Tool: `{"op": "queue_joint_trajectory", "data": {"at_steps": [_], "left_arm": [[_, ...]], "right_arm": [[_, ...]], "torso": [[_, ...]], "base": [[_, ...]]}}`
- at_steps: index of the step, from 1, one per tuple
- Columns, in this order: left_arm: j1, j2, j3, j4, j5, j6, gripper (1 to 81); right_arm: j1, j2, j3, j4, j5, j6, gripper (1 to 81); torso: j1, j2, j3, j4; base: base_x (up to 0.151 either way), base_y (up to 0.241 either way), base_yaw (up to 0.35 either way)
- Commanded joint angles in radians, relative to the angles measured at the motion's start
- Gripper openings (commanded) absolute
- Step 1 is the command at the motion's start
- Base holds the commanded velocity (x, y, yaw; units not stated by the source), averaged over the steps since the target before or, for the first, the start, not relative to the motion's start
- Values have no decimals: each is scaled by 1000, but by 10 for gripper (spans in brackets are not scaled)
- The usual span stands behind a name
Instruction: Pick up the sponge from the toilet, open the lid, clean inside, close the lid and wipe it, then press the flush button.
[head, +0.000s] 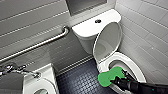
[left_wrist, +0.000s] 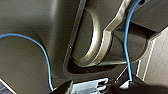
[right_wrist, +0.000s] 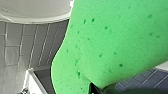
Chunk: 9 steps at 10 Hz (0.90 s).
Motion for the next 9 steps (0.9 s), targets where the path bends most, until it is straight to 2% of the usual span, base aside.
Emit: {"op": "queue_joint_trajectory", "data": {"at_steps": [1,2,6,9], "left_arm": [[42,-21,18,4,94,10,811],[42,-24,18,2,94,10,811],[42,-30,18,-7,94,10,811],[42,-28,18,-7,94,10,811]], "right_arm": [[160,101,-80,64,-37,-9,10],[175,131,-135,64,-54,-8,10],[218,188,-376,67,-307,18,10],[260,187,-457,87,-362,32,10]], "torso": [[0,0,0,0],[0,0,0,0],[0,0,0,0],[0,0,0,0]], "base": [[0,0,0],[0,0,0],[0,0,0],[0,0,0]]}}
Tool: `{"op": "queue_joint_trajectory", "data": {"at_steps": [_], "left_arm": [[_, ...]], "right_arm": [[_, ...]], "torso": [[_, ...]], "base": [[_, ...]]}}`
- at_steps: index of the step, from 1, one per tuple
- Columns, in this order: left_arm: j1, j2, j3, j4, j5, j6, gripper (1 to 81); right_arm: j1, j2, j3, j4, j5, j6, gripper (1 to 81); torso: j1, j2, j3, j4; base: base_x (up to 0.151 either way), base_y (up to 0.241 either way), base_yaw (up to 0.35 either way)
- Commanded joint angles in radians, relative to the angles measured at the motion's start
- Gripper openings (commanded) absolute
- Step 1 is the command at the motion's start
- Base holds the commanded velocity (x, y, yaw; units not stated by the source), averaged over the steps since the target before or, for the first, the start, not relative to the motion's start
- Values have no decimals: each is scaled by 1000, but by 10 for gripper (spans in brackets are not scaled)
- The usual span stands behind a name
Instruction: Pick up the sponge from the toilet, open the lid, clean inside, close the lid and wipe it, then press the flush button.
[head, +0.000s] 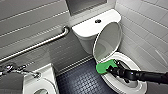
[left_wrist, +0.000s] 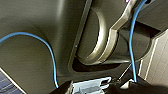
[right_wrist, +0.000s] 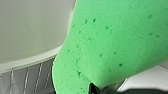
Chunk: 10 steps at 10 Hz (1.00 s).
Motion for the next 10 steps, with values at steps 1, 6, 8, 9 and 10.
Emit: {"op": "queue_joint_trajectory", "data": {"at_steps": [1,6,8,9,10], "left_arm": [[42,-16,18,-6,94,10,811],[42,-10,18,-4,94,9,811],[42,-10,18,-4,95,9,811],[42,-8,18,-1,95,9,811],[42,-7,18,2,95,9,811]], "right_arm": [[156,-4,-44,26,-214,13,10],[18,22,-181,26,-381,10,10],[-16,-30,-80,17,-341,9,10],[-20,-57,-26,17,-312,9,10],[-32,-82,18,15,-286,7,10]], "torso": [[0,0,0,0],[0,0,0,0],[0,0,0,0],[0,0,0,0],[0,0,0,0]], "base": [[0,0,0],[0,0,0],[0,0,0],[0,0,0],[0,0,0]]}}
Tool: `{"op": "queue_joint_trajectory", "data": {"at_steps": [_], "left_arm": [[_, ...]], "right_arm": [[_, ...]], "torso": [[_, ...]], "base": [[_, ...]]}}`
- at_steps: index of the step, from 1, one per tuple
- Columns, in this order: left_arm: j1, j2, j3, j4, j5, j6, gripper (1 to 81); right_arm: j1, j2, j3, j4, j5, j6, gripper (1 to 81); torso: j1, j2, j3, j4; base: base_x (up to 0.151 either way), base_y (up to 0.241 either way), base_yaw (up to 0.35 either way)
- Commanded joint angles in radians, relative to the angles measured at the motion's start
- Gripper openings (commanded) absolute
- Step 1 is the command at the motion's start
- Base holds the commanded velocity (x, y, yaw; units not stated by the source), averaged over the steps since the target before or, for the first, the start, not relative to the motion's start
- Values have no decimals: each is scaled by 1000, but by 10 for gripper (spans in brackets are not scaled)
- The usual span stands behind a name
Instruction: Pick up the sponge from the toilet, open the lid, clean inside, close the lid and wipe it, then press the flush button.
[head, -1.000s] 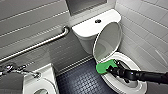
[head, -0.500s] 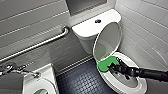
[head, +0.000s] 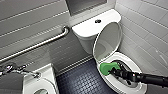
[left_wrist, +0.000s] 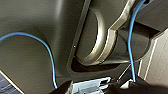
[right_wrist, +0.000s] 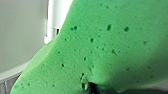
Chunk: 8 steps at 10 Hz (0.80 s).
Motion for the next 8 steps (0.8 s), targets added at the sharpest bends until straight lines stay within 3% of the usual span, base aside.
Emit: {"op": "queue_joint_trajectory", "data": {"at_steps": [1,3,8], "left_arm": [[42,-8,18,5,95,10,811],[42,-7,18,5,95,9,811],[42,-4,18,8,95,12,811]], "right_arm": [[25,-81,218,2,-43,-8,10],[-24,-119,273,-21,2,-8,10],[-153,-266,354,-38,12,-12,10]], "torso": [[0,0,0,0],[0,0,0,0],[0,0,0,0]], "base": [[0,0,0],[0,0,0],[0,0,0]]}}
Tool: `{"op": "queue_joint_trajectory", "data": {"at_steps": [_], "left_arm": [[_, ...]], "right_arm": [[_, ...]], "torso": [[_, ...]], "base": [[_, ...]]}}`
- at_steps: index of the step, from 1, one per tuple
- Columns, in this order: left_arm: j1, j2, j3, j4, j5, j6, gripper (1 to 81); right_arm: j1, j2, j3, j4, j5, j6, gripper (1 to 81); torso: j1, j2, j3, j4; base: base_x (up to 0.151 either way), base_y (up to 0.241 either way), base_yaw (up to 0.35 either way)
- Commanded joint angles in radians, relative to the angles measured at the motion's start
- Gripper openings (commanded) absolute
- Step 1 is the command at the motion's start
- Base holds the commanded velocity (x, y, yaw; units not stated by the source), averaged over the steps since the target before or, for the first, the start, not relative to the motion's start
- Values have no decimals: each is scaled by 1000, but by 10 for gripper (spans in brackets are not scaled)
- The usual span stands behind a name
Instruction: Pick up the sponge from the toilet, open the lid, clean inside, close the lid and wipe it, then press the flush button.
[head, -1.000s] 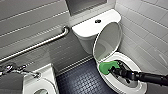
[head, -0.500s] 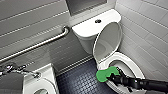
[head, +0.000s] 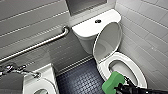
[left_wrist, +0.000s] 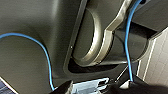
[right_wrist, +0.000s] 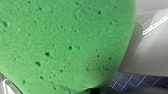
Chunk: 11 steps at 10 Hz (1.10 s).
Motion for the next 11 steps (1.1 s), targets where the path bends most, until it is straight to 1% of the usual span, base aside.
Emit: {"op": "queue_joint_trajectory", "data": {"at_steps": [1,4,6,9,10,11], "left_arm": [[42,-11,18,6,93,13,811],[42,-15,18,6,93,22,811],[42,-20,18,4,93,22,811],[42,-26,18,4,93,22,811],[42,-29,18,4,93,22,811],[40,-32,19,4,93,22,811]], "right_arm": [[34,-112,128,-9,-30,-1,10],[18,-210,214,-7,-8,2,10],[-5,-229,259,-7,45,-1,10],[-47,-229,257,-7,49,-1,10],[-51,-226,250,-7,40,-1,10],[-51,-221,247,-7,39,-2,10]], "torso": [[0,0,0,0],[0,0,0,0],[0,0,0,0],[0,0,0,0],[-64,100,0,0],[-68,107,0,0]], "base": [[0,0,0],[0,0,0],[0,0,0],[0,0,0],[0,0,0],[0,0,0]]}}
